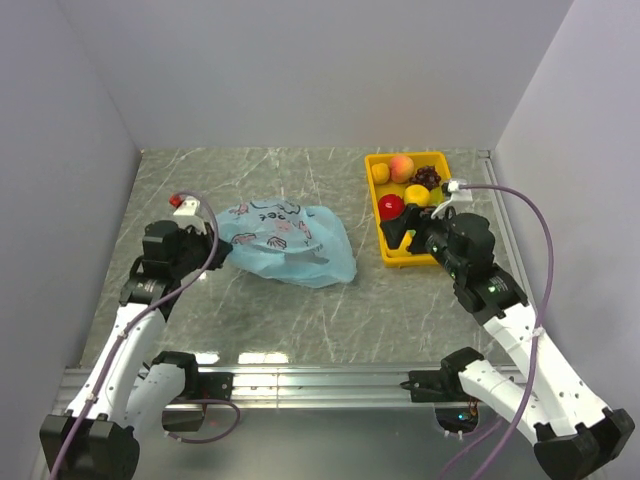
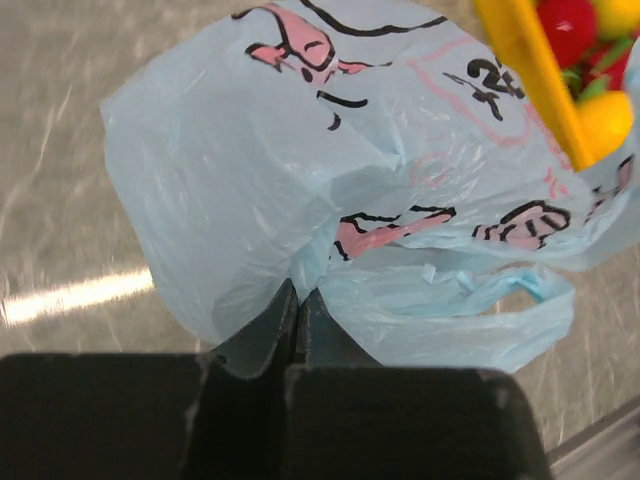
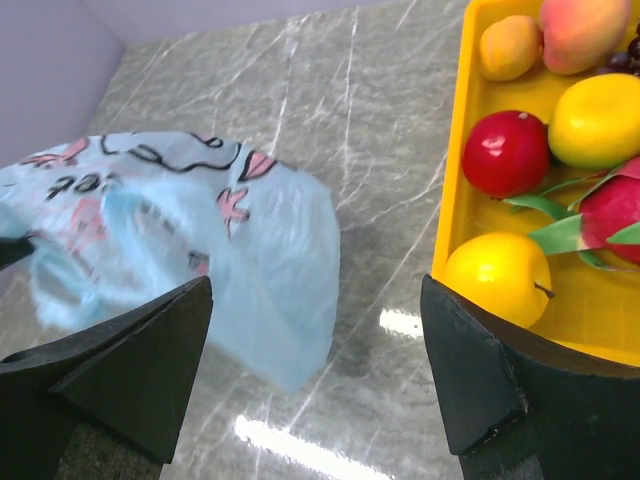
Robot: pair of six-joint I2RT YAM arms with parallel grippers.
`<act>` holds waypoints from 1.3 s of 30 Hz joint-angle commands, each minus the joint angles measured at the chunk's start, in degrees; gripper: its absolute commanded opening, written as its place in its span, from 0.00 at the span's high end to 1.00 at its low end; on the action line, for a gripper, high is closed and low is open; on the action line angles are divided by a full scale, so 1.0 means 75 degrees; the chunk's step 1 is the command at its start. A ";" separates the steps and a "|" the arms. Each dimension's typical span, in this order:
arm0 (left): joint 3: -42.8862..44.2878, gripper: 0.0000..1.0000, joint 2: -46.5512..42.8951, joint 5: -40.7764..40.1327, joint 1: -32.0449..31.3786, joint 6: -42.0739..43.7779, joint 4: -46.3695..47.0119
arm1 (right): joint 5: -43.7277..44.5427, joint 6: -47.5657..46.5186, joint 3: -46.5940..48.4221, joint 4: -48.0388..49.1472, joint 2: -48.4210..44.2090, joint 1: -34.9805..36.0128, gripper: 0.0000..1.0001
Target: Untie the knot of the plastic bag and take out the fruit
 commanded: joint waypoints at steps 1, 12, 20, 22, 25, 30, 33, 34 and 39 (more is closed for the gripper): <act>-0.0540 0.99 -0.0217 -0.1588 -0.0003 -0.1345 0.0274 | -0.0064 -0.0208 -0.0245 -0.0029 -0.0197 0.0082 0.09; 0.1294 0.99 0.0998 -0.4076 0.0581 -0.2975 -0.0815 | 0.0288 -0.0361 -0.0142 -0.0545 -0.0444 0.0082 0.10; 0.2681 0.99 0.1435 -0.4757 0.1169 -0.2473 -0.0677 | 0.1657 -0.0665 0.0562 -0.1294 -0.0759 0.0083 0.09; 0.2448 0.99 0.1295 -0.4617 0.1181 -0.2180 -0.0617 | 0.2302 -0.0736 0.0738 -0.1470 -0.0969 0.0071 0.07; 0.1990 0.93 0.1026 -0.4418 0.1169 -0.2167 -0.0733 | 0.2876 -0.0830 0.0821 -0.1740 -0.1262 0.0082 0.03; 0.1053 0.63 0.0487 -0.4429 0.1169 -0.2366 -0.1014 | 0.3217 -0.0772 0.0738 -0.2150 -0.1638 0.0082 0.00; 0.1121 0.39 0.0253 -0.4428 0.1099 -0.2274 -0.1249 | 0.3463 -0.0678 0.0809 -0.2513 -0.1744 0.0071 0.00; 0.1215 0.32 0.0205 -0.4475 0.1064 -0.2238 -0.1482 | 0.3533 -0.0654 0.0820 -0.2595 -0.1791 0.0082 0.00; 0.2489 0.09 -0.0286 -0.4242 0.0993 -0.1828 -0.2560 | 0.3675 -0.0326 0.1229 -0.3275 -0.2060 0.0071 0.00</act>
